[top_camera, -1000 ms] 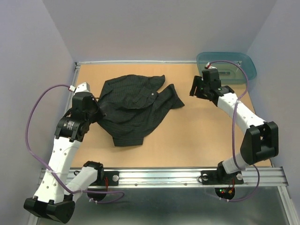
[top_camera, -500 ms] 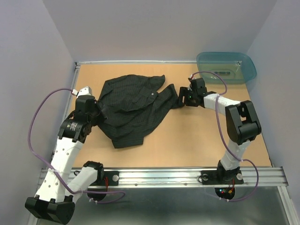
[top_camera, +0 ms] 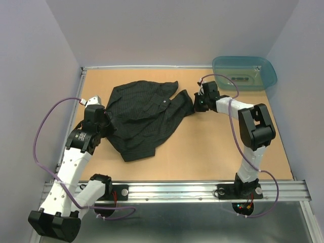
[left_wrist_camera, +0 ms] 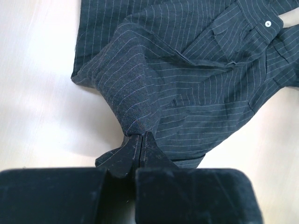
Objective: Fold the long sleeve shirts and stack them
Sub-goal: Flatten the shirt out
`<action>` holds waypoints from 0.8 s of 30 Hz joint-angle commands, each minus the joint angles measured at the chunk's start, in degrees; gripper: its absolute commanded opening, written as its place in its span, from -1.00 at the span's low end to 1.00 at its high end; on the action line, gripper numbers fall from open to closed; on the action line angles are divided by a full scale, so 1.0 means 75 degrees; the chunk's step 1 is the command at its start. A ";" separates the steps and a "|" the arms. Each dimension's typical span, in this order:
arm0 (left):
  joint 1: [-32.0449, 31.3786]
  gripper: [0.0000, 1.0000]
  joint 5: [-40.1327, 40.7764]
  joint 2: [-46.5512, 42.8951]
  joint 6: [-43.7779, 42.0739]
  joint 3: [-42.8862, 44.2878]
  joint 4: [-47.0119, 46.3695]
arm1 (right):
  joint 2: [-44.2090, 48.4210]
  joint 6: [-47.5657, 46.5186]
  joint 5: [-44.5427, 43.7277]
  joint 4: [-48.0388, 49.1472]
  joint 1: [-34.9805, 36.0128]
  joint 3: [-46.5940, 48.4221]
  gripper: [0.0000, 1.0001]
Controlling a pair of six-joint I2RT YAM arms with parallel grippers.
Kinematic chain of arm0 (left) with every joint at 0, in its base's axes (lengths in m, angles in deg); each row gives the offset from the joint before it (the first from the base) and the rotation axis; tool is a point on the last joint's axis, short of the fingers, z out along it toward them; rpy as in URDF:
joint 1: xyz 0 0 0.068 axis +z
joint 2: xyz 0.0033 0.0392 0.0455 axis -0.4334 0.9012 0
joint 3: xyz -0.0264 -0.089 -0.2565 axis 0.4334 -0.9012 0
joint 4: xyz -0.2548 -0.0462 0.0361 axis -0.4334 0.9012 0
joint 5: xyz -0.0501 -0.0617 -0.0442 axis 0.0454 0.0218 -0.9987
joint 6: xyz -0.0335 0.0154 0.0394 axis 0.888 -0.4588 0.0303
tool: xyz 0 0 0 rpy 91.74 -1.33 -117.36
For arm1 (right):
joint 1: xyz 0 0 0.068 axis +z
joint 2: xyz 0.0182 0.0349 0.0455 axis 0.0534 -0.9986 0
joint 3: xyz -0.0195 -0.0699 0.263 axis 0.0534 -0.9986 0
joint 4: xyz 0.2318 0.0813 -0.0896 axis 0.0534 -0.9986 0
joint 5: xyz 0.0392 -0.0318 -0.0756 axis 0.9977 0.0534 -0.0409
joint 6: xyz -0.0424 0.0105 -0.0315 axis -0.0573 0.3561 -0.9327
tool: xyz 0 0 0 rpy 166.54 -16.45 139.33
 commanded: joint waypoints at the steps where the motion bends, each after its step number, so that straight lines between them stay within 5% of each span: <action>1: -0.0008 -1.00 0.0234 0.0003 -0.0096 0.0155 -0.0176 | 0.0602 -0.0602 -0.0658 -0.0472 0.0136 0.1766 -0.99; 9: 0.0004 -1.00 0.0493 -0.0008 -0.0225 0.0718 0.0235 | 0.1903 -0.2618 -0.4314 -0.1470 0.1214 0.4405 -0.98; 18: 0.0004 -1.00 -0.0290 -0.0090 -0.0248 0.0520 0.0282 | 0.2279 -0.2385 -0.5348 -0.1529 0.1215 0.2650 -0.64; 21: 0.0004 -1.00 -0.0677 -0.0161 -0.0248 0.0332 0.0247 | 0.2291 -0.2069 -0.5266 -0.1540 0.1215 0.2007 -0.14; 22: 0.0004 -1.00 -0.0749 -0.0207 -0.0248 0.0251 0.0258 | 0.2291 -0.2068 -0.5266 -0.1552 0.1215 0.1899 0.34; 24: 0.0004 -1.00 -0.0901 -0.0254 -0.0272 0.0168 0.0293 | 0.2454 -0.1390 -0.5185 -0.1844 0.1215 0.1770 0.57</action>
